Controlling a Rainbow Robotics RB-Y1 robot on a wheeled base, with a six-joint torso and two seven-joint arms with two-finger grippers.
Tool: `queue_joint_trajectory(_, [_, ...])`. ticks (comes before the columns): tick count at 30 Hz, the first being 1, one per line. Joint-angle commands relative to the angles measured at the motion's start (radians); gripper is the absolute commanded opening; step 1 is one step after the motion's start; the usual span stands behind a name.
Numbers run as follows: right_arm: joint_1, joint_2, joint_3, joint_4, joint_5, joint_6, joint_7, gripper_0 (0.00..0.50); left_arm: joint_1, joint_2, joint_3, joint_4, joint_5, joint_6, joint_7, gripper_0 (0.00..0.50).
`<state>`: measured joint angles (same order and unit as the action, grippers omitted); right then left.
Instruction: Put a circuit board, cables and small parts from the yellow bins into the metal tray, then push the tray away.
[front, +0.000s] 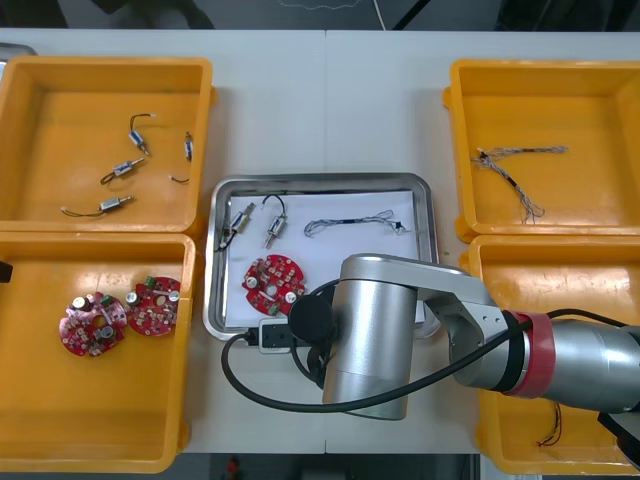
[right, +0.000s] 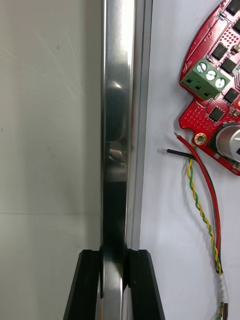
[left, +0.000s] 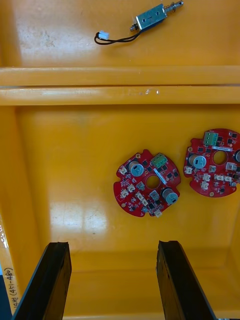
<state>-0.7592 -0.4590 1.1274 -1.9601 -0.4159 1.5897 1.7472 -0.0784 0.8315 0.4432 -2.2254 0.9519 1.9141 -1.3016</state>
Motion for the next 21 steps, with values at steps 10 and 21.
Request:
queue_joint_trajectory(10, [-0.026, -0.006, 0.009, -0.008, 0.085, -0.013, -0.058, 0.000, 0.019, 0.040, 0.016, -0.013, -0.010, 0.006, 0.085, 0.500])
queue_joint_trajectory(21, [-0.157, -0.026, 0.002, 0.056, 0.020, -0.034, -0.049, 0.000, 0.019, 0.040, 0.016, -0.013, -0.010, 0.006, 0.085, 0.500])
